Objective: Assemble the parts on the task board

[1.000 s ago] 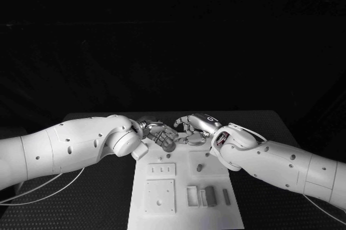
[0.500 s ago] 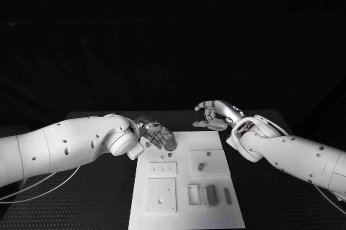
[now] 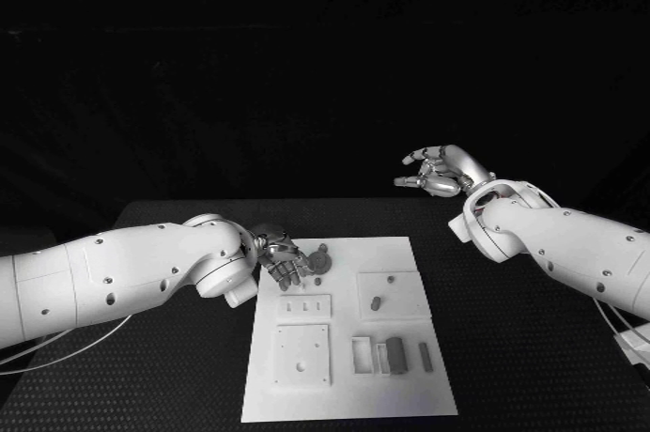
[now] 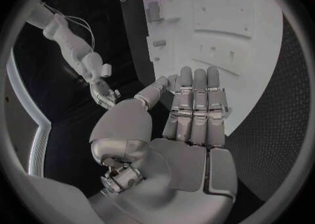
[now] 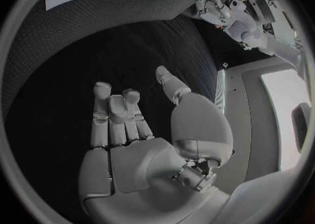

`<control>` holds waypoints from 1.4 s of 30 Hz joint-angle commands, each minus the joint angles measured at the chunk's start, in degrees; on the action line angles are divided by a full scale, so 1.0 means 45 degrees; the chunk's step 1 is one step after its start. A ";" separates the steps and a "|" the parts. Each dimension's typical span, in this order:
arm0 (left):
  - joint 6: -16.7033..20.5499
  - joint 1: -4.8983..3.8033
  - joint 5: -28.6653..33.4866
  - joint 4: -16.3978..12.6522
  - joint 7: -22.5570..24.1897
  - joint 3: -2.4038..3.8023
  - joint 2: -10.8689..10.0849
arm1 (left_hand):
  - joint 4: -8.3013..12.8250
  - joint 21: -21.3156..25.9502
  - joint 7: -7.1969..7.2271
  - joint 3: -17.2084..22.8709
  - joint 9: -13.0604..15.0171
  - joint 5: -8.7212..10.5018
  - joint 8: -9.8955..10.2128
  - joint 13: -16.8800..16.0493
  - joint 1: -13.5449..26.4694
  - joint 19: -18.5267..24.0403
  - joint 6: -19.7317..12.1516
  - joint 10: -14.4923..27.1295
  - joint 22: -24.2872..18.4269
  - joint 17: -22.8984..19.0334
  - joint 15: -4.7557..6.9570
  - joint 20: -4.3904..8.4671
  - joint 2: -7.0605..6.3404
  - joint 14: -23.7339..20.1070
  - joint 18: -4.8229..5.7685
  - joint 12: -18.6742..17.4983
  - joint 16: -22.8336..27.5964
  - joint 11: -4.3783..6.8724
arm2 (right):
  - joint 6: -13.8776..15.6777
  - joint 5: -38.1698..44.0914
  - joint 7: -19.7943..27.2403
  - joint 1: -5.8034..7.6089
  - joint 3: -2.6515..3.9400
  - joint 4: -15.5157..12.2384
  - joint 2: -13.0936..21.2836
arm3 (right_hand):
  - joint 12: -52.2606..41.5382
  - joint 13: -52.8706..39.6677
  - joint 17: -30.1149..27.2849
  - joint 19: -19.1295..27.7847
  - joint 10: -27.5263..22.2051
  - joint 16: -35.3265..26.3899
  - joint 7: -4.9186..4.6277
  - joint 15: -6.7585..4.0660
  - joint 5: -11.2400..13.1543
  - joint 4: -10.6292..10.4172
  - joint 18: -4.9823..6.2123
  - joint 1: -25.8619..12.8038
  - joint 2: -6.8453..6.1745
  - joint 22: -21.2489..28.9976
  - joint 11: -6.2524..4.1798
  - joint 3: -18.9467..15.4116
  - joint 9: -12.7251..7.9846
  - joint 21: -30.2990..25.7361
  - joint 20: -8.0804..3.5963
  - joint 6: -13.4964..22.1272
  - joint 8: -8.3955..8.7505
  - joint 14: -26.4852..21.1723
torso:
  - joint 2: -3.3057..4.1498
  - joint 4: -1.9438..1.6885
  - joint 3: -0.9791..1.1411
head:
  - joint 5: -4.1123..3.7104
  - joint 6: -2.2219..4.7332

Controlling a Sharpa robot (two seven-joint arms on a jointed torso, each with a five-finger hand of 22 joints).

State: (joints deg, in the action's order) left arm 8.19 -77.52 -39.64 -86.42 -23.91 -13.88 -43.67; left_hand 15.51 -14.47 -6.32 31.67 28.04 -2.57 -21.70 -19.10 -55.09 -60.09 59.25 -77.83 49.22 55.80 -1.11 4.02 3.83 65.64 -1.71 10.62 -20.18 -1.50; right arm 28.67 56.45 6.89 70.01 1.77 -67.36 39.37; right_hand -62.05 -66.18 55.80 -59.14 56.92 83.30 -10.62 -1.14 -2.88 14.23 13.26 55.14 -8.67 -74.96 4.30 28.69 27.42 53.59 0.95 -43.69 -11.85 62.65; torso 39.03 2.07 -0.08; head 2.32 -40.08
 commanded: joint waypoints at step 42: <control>-0.0762 0.1137 -0.3164 0.0738 -0.1631 0.0014 0.1134 | 0.0125 -0.0520 0.0418 0.0383 0.0455 -0.0050 -0.0074 -0.1738 0.0787 0.0166 0.0692 -0.0231 0.1227 0.0775 0.0305 0.0415 0.0182 0.0261 0.0197 0.1294 -0.1217 0.0409 | -0.0623 -0.0672 0.0041 0.0201 0.0007 0.0245 -0.0277 | -0.0107 0.0065 0.0001 0.0079 -0.0075 0.0122 -0.0031 -0.0166 0.0000 0.0148 0.0387 0.0036 0.0272 -0.0197 -0.0004 -0.0253 0.0014 -0.0046 -0.0006 -0.0121 -0.0073 -0.0239 | 0.0012 -0.0054 -0.0036 | -0.0137 -0.0555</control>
State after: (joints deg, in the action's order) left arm 4.71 -72.40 -52.35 -83.16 -31.51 -13.87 -38.73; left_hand 16.06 -16.65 -6.01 33.16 30.02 -2.58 -21.91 -26.90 -52.13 -59.27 60.39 -79.11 54.70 59.20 0.01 5.44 4.50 66.74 -1.27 16.32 -25.31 0.24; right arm 26.76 53.42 6.79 70.88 1.76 -66.13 38.19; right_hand -62.27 -65.96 55.80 -58.95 56.94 83.54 -10.62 -1.25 -2.88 14.86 13.27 55.36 -7.98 -74.96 4.28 27.76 27.41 53.59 1.15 -43.69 -11.84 62.75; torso 39.09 1.80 -0.26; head 1.67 -42.55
